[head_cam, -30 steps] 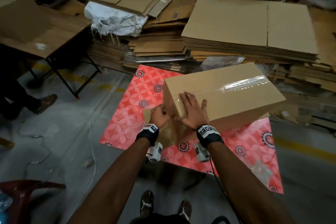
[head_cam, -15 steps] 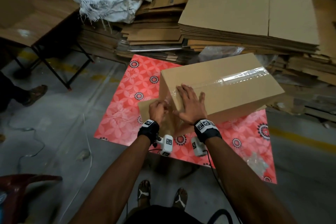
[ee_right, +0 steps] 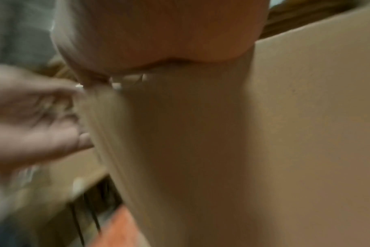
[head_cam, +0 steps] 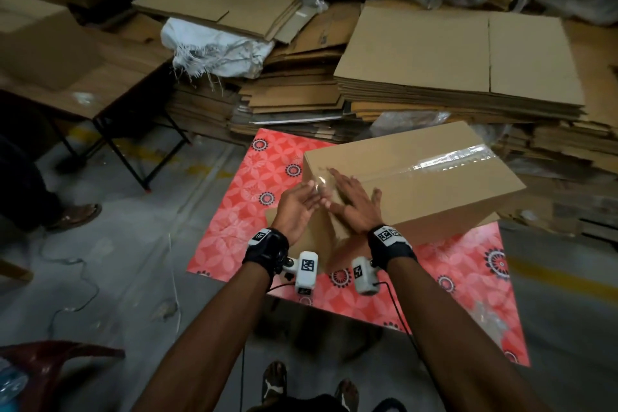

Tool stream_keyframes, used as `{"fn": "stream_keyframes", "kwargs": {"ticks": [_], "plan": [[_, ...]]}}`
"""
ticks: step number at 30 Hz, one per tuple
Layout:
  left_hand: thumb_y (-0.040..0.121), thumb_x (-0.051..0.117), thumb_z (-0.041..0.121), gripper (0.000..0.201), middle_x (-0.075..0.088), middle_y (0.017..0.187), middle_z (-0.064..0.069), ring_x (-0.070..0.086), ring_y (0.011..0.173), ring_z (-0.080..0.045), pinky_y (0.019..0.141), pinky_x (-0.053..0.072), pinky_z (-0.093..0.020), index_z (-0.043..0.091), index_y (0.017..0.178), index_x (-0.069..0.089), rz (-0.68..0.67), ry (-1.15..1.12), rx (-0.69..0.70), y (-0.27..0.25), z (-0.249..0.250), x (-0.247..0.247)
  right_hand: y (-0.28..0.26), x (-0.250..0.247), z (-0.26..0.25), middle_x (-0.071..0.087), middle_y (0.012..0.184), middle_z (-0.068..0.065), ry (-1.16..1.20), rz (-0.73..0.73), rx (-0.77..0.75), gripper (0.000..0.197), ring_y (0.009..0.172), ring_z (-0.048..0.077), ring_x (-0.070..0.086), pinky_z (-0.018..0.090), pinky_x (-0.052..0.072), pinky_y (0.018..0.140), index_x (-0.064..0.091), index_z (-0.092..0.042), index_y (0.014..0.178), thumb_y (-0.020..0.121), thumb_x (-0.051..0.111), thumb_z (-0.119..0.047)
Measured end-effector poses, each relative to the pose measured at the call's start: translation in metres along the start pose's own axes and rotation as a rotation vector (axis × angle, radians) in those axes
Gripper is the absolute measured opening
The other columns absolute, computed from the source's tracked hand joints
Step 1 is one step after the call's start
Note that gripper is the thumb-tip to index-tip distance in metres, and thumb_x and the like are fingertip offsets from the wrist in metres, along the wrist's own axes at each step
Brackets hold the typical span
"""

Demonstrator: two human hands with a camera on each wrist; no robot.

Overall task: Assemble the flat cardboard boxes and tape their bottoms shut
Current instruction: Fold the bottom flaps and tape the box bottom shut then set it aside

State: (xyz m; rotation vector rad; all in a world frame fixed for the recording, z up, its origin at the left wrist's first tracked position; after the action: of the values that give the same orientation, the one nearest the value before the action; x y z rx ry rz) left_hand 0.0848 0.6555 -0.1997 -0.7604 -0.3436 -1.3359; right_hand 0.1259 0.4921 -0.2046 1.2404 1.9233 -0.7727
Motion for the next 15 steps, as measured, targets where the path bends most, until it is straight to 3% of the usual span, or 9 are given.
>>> {"fn": "stream_keyframes", "kwargs": {"ticks": [3,6,9,11,14,15], "plan": [[0.103,0.057,0.01,0.013,0.076,0.093,-0.016,0.073,0.082,-0.022,0.077,0.057,-0.027,0.003,0.099,0.067,0.056,0.236,0.029,0.001,0.006,0.002,0.007,0.004,0.004,0.024,0.164,-0.024,0.053,-0.012,0.035,0.051,0.157,0.01,0.004,0.064,-0.018,0.116,0.044,-0.053,0.146,0.096,0.052,-0.058],[0.095,0.063,0.0,0.008,0.074,0.088,-0.02,0.068,0.073,-0.024,0.069,0.058,-0.028,0.001,0.092,0.071,0.191,0.49,0.156,0.004,0.004,0.0,0.005,0.007,0.009,0.04,0.155,-0.024,0.25,0.063,0.075,0.049,0.155,0.006,0.013,0.057,-0.017,0.119,0.056,-0.048,0.135,0.087,0.051,-0.057],[0.08,0.076,-0.003,0.012,0.074,0.08,-0.009,0.068,0.072,-0.017,0.071,0.057,-0.028,0.007,0.086,0.073,0.254,0.827,0.31,0.008,0.004,0.002,-0.003,0.002,0.011,0.064,0.124,-0.021,0.512,0.147,0.162,0.035,0.144,0.018,0.028,0.052,0.0,0.122,0.062,-0.039,0.118,0.083,0.059,-0.04],[0.078,0.074,-0.003,0.019,0.069,0.079,0.002,0.064,0.07,-0.01,0.071,0.052,-0.025,0.006,0.093,0.071,0.226,0.974,0.36,0.009,0.004,0.008,-0.006,0.0,0.011,0.065,0.108,-0.023,0.585,0.223,0.169,0.025,0.132,0.019,0.036,0.049,0.013,0.12,0.059,-0.037,0.111,0.087,0.059,-0.033],[0.08,0.073,0.008,0.033,0.057,0.095,0.006,0.061,0.086,-0.016,0.082,0.05,-0.031,0.011,0.111,0.064,0.091,1.227,0.425,0.013,-0.004,0.017,-0.007,0.006,0.011,0.065,0.117,-0.026,0.488,0.344,0.048,0.029,0.114,-0.012,0.048,0.046,0.012,0.119,0.058,-0.036,0.121,0.097,0.043,-0.043],[0.081,0.076,0.014,0.038,0.052,0.104,0.004,0.06,0.097,-0.019,0.09,0.05,-0.033,0.013,0.117,0.062,0.059,1.309,0.403,0.014,-0.008,0.017,-0.005,0.009,0.011,0.062,0.122,-0.025,0.441,0.359,0.034,0.037,0.114,-0.012,0.049,0.047,0.011,0.119,0.059,-0.035,0.124,0.1,0.035,-0.048]]}}
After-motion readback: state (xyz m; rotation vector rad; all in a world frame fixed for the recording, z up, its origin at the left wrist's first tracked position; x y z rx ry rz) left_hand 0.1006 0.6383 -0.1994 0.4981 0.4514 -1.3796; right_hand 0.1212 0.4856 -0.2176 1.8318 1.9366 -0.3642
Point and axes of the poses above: each hand's wrist, its own y-axis towards the middle knuckle, its own x-axis out of the palm, z = x × y, the point moved 2 cm from there along y, towards the middle knuckle
